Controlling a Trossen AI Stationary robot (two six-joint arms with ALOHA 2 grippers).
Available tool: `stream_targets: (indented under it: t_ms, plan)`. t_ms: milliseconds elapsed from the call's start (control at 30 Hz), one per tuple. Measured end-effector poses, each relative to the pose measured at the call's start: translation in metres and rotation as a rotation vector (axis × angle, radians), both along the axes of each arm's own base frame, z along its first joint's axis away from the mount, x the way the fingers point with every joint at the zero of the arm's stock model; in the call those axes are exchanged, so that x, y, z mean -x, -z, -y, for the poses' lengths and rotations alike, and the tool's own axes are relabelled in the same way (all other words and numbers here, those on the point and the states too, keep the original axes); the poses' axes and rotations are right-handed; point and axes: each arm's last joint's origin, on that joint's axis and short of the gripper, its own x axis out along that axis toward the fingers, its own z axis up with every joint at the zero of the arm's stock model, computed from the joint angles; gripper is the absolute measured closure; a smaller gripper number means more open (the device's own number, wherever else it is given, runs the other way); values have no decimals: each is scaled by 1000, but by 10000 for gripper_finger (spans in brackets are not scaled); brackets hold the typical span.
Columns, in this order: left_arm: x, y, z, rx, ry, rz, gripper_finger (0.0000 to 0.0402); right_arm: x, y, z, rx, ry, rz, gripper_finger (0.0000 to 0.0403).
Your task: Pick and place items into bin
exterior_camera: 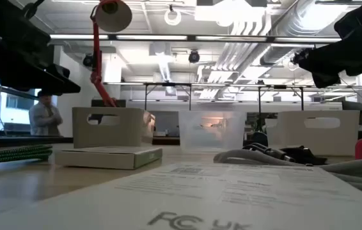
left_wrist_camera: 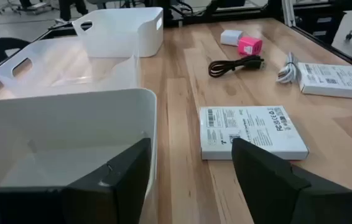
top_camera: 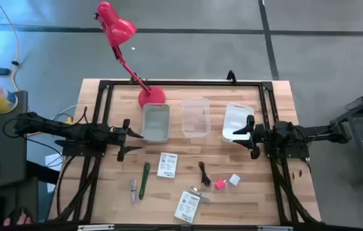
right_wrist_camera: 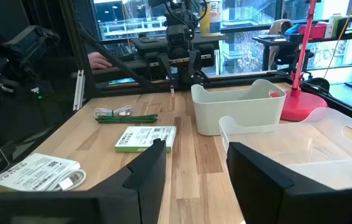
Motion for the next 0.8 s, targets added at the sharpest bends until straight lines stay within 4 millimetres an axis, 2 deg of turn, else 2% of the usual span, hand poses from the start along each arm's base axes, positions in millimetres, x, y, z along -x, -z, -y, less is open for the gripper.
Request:
stream_targets:
  t_ms: [800]
  plan:
    - [0,0,0,0,0,0,190,0,0,0,0,0,0,246]
